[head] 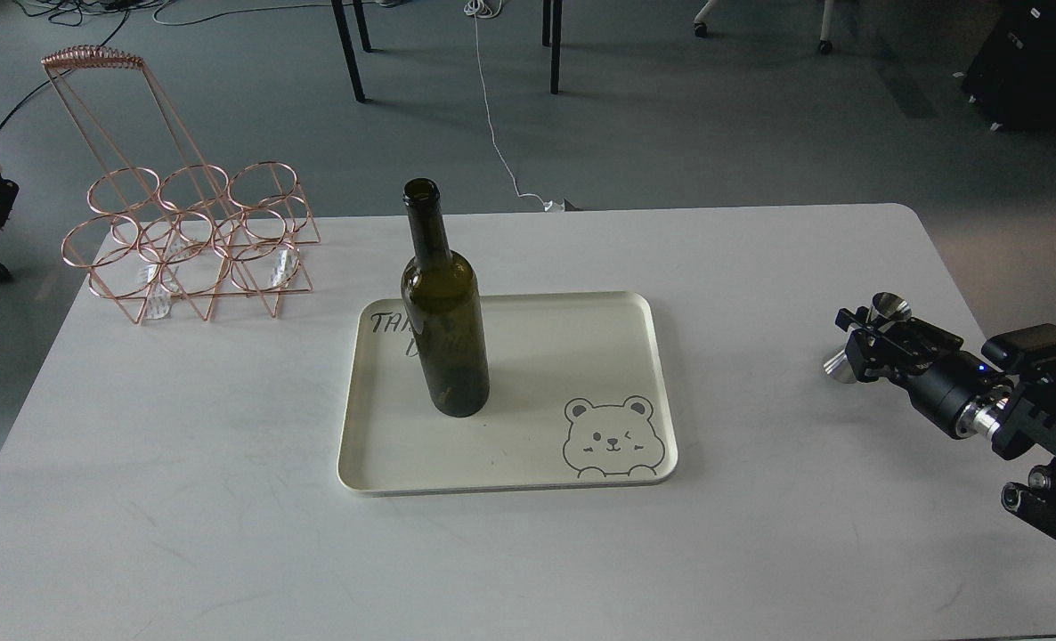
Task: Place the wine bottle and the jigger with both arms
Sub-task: 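Carry the jigger off the tray and set it on the table beside the tray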
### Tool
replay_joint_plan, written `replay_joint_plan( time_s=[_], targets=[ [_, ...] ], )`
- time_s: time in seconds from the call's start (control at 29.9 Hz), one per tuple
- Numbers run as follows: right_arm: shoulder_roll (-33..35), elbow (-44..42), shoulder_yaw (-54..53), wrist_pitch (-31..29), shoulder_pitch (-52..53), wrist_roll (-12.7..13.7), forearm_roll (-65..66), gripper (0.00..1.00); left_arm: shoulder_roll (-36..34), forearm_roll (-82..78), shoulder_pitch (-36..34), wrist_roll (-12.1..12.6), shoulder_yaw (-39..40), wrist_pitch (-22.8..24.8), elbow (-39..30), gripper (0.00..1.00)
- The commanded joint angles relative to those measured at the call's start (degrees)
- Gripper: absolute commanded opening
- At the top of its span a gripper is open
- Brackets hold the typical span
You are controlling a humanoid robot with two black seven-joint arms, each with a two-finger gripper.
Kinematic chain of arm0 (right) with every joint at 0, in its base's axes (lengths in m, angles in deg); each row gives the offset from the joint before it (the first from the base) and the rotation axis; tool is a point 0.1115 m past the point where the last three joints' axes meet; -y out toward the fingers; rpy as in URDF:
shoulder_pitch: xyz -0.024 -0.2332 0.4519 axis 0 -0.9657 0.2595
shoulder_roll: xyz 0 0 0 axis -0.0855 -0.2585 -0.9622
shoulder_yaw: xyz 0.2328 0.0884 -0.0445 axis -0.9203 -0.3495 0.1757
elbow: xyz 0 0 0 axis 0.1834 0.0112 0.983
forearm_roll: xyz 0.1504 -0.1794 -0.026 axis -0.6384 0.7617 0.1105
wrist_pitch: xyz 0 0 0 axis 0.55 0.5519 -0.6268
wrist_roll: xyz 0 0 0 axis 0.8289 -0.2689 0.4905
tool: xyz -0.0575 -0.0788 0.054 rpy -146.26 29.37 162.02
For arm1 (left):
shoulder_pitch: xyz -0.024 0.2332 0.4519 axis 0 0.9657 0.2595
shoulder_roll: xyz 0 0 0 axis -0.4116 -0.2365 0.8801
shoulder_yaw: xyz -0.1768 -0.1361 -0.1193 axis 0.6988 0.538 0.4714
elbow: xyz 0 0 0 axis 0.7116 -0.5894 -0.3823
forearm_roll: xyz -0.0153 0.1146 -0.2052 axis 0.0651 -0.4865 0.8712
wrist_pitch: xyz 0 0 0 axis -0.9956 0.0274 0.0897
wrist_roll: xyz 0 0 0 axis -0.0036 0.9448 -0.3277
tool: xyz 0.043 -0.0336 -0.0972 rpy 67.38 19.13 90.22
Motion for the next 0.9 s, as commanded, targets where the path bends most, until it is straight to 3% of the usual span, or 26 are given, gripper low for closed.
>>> replay_joint_plan(
  time_s=[0.0, 0.4, 0.5, 0.64, 0.87],
  targets=[
    [0.0, -0.1, 0.1, 0.0, -0.3, 0.0, 0.0, 0.27, 0.0, 0.0, 0.0, 0.0, 0.0, 0.0, 0.0, 0.98],
    [0.0, 0.5, 0.1, 0.0, -0.8, 0.0, 0.0, 0.39, -0.5, 0.0, -0.6, 0.1, 0.0, 0.0, 0.0, 0.98],
    [0.1, 0.7, 0.1, 0.0, -0.8, 0.0, 0.0, 0.48, -0.5, 0.0, -0.6, -0.1, 0.0, 0.0, 0.0, 0.98],
    [0.7, 1.9, 0.0, 0.0, -1.2, 0.0, 0.0, 0.69, -0.5, 0.0, -0.7, -0.3, 0.1, 0.0, 0.0, 0.98],
    [2.6, 5.4, 0.1, 0.0, -3.1, 0.0, 0.0, 0.85, -0.5, 0.0, -0.7, -0.3, 0.0, 0.0, 0.0, 0.98]
  ],
)
